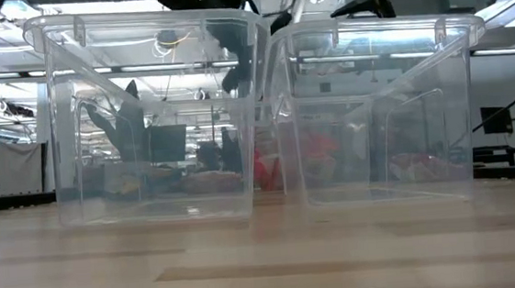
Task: Sort Maruchan noodles
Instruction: Put the orange noodle pack into the top transparent bin, then put the top right red noodle pack into the bottom right transparent bin
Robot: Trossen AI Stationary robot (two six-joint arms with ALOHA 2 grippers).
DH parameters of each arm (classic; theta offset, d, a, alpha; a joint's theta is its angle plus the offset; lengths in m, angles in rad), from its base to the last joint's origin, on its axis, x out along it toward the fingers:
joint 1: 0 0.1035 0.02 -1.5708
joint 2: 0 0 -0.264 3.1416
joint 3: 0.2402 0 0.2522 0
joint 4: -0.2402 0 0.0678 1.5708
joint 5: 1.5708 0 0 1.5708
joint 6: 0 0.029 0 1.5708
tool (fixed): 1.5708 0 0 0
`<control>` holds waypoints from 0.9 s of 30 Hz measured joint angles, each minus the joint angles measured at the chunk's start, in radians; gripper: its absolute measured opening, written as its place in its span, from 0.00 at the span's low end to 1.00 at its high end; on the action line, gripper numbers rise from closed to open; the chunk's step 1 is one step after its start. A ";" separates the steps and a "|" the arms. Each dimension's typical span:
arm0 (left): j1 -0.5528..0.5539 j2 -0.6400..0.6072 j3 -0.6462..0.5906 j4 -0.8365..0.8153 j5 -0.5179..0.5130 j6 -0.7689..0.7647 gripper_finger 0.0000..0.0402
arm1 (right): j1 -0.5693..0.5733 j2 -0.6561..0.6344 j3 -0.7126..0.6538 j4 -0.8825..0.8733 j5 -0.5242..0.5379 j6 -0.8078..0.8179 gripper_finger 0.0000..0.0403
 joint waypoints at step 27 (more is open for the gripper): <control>-0.193 -0.929 -0.627 0.517 -0.059 -0.040 0.59 | -0.414 0.053 -0.371 -0.355 0.231 0.073 0.71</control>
